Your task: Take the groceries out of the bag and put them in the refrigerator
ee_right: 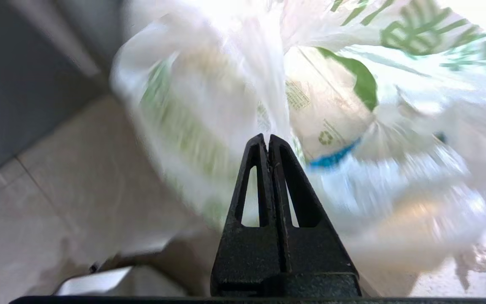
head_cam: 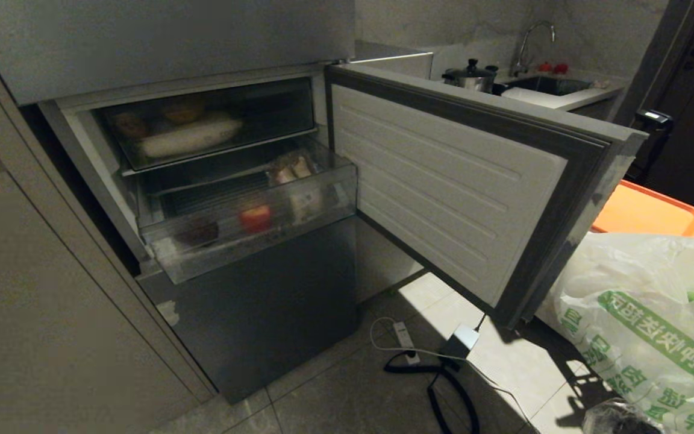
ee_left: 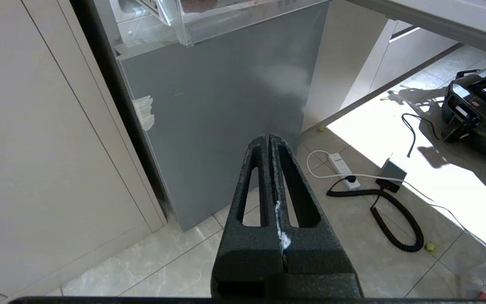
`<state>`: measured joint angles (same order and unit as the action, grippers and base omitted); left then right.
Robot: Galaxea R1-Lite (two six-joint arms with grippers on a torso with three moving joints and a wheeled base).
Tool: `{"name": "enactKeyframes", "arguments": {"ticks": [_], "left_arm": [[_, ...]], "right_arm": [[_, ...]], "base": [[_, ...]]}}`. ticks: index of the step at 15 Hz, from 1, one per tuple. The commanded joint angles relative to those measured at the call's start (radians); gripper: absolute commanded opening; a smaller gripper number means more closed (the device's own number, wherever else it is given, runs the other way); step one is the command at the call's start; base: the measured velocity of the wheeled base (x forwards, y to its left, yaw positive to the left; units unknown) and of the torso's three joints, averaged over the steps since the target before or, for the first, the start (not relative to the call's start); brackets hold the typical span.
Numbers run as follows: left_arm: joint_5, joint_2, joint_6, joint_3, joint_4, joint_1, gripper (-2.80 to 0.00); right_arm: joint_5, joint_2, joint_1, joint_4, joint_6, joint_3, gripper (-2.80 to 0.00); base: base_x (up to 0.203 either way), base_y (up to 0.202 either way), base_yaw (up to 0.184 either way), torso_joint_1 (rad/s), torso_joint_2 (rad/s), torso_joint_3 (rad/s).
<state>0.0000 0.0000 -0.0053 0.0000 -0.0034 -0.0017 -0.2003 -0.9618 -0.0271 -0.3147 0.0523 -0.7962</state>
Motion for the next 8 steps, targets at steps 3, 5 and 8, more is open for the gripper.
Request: {"name": "enactKeyframes", "arguments": {"ticks": [3,5,8], "left_arm": [[0.0,0.002,0.0,0.0,-0.001,0.0,-2.8],[-0.001,0.002,0.002,-0.002,0.0,0.0,-2.8],[0.0,0.002,0.004,-0.002,0.002,0.0,-2.8]], "right_arm": [[-0.037,-0.502,-0.09,-0.02,0.103,-0.222,-2.8],[-0.071,-0.597,-0.143,-0.029,0.219,-0.261,-2.8],[-0.085,-0.58,-0.241,-0.081,0.238,-0.283,-2.8]], "base": [[0.0,0.0,0.0,0.0,0.0,0.0],[0.0,0.0,0.0,0.0,0.0,0.0],[0.0,0.0,0.0,0.0,0.0,0.0]]}}
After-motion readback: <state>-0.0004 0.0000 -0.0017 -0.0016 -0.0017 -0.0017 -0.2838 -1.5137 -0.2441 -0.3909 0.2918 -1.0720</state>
